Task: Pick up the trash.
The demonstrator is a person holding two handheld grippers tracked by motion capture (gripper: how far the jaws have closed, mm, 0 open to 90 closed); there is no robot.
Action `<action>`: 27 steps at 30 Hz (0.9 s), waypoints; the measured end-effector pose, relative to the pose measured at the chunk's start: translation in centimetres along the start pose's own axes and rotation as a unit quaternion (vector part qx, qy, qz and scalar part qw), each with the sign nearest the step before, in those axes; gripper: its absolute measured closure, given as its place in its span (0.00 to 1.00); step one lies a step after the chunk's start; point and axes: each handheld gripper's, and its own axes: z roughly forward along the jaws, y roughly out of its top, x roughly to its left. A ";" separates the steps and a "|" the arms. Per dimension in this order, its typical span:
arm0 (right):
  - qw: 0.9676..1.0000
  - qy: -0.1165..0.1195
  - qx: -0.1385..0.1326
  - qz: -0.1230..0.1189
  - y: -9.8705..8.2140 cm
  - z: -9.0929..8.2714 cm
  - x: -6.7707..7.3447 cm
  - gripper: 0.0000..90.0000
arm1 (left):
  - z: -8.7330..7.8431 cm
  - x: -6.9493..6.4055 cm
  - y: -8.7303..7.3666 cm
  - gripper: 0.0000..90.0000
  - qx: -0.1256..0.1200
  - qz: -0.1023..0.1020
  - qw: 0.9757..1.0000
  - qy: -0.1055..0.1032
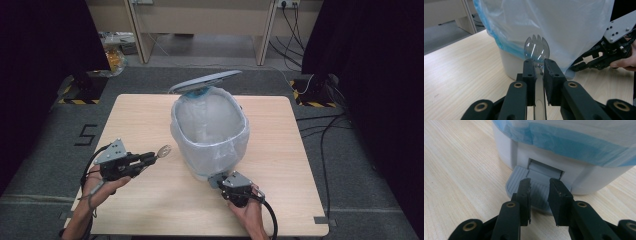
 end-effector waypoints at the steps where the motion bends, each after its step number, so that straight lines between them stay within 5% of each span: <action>1: 1.000 0.000 0.000 0.000 0.0 0.0 0.0 0.79 | -0.1 0.0 0.3 0.88 -0.003 0.002 1.000 0.001; 27: 1.000 -0.001 -0.001 -0.001 0.0 0.0 0.0 0.79 | -2.2 0.2 5.6 0.88 -0.040 0.026 0.999 -0.013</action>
